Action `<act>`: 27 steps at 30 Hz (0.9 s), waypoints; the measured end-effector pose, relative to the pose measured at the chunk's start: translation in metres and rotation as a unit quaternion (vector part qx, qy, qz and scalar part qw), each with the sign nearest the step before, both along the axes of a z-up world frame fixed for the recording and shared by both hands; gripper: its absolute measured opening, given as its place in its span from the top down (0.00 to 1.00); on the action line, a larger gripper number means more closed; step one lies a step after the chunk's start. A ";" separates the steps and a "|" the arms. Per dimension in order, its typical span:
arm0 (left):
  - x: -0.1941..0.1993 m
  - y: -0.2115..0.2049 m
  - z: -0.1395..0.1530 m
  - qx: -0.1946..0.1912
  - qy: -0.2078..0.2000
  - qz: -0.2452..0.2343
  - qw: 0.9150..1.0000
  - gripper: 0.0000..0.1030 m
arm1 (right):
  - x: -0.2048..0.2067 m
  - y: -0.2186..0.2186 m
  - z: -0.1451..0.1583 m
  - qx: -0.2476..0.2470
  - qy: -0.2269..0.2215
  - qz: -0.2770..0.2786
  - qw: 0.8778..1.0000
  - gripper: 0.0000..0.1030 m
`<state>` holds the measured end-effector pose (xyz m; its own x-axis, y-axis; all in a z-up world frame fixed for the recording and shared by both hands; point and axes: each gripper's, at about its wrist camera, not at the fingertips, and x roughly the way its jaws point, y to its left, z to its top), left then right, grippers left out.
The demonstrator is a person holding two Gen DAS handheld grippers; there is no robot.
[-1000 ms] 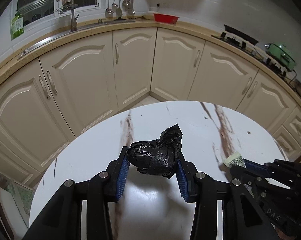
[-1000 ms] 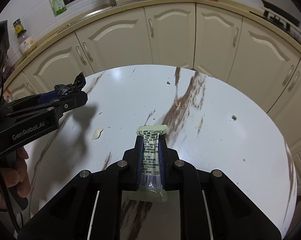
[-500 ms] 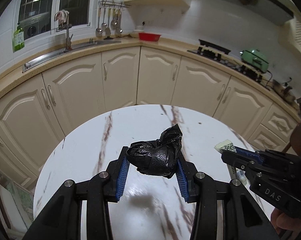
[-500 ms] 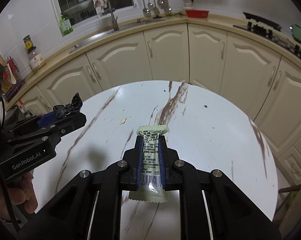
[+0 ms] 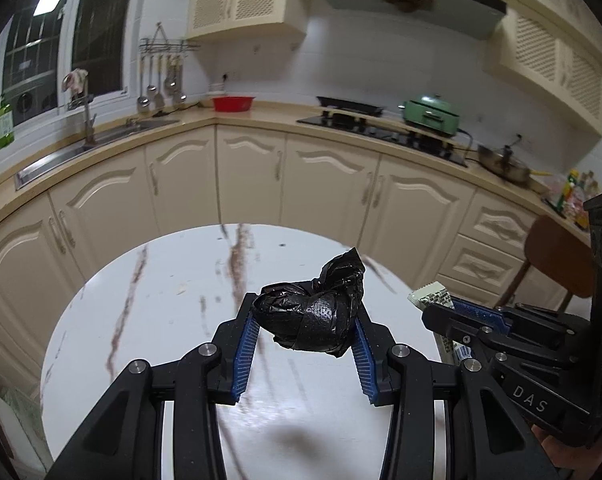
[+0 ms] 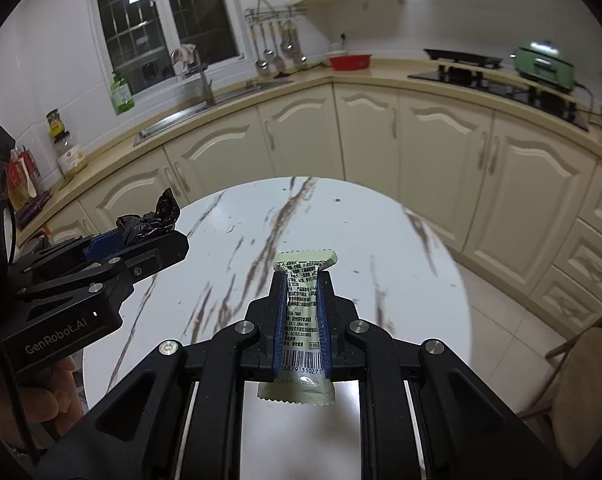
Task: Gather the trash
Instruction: 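Carry the packet and black bag toward the blue bin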
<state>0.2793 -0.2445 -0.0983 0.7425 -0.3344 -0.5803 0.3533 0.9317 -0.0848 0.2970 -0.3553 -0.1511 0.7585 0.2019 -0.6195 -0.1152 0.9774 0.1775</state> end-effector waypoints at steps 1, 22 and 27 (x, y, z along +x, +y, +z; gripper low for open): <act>-0.003 -0.007 0.001 0.001 -0.001 -0.008 1.000 0.62 | -0.010 -0.010 0.003 0.003 -0.004 -0.009 1.000 0.87; -0.035 -0.219 -0.085 0.061 0.092 -0.232 0.966 0.61 | -0.124 -0.253 -0.076 0.069 0.063 -0.230 0.969 0.86; -0.013 -0.247 -0.134 0.106 0.151 -0.242 0.953 0.61 | -0.116 -0.300 -0.146 0.119 0.124 -0.249 0.953 0.86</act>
